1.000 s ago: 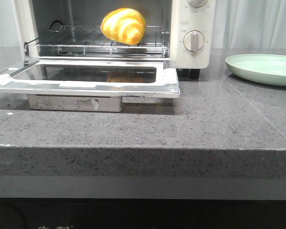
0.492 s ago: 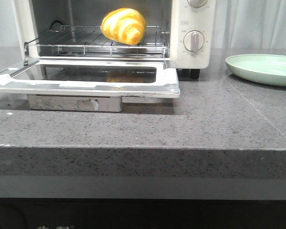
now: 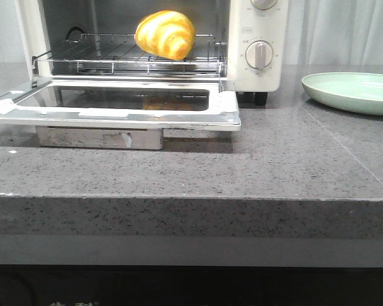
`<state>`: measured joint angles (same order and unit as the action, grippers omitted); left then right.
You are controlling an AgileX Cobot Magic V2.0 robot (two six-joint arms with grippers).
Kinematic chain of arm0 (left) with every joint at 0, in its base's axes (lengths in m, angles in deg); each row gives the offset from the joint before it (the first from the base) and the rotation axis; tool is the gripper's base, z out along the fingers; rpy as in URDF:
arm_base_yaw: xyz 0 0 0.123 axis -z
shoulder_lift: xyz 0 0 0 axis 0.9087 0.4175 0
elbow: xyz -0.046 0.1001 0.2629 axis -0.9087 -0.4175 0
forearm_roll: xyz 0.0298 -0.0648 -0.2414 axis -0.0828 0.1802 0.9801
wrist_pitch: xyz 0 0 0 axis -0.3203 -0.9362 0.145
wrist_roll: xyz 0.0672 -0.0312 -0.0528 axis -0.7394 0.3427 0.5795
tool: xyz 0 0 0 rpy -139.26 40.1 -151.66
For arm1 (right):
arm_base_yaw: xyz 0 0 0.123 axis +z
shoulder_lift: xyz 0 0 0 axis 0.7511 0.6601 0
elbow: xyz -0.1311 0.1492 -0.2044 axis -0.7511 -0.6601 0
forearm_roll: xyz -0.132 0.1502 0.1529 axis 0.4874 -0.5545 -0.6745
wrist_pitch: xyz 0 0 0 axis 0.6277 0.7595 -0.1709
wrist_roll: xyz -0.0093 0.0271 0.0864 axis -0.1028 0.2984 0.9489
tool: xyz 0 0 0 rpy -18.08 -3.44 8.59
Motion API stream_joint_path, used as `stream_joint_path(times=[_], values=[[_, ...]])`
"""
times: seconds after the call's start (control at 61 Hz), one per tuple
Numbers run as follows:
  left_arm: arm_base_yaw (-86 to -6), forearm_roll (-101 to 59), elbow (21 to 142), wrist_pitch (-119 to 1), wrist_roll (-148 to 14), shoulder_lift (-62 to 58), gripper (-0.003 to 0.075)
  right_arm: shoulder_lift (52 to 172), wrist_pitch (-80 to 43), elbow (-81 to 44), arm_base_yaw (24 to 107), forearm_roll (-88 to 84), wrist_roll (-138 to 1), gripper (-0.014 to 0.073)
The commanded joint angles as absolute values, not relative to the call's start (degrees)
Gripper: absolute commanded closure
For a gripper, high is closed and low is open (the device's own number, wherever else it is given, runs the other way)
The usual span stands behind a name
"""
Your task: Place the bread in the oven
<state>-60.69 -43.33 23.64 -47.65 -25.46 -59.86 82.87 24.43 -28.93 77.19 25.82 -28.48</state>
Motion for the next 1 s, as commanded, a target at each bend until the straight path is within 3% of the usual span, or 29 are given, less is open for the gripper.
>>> stream_joint_path(times=[0.0, 0.738, 0.984], values=[[-61.0, -42.7, 22.2, -42.3, -25.4, -61.1, 0.0739, 83.2, 20.9, -27.7, 76.9, 27.4, -28.6, 0.0662], [-61.0, -42.7, 22.2, -42.3, -25.4, -61.1, 0.0739, 82.1, 19.9, -29.0, 76.3, 27.6, -28.6, 0.0662], [-61.0, -42.7, 22.2, -42.3, -25.4, -61.1, 0.0739, 68.5, -2.8, -50.8, 61.6, 26.7, -28.6, 0.0662]])
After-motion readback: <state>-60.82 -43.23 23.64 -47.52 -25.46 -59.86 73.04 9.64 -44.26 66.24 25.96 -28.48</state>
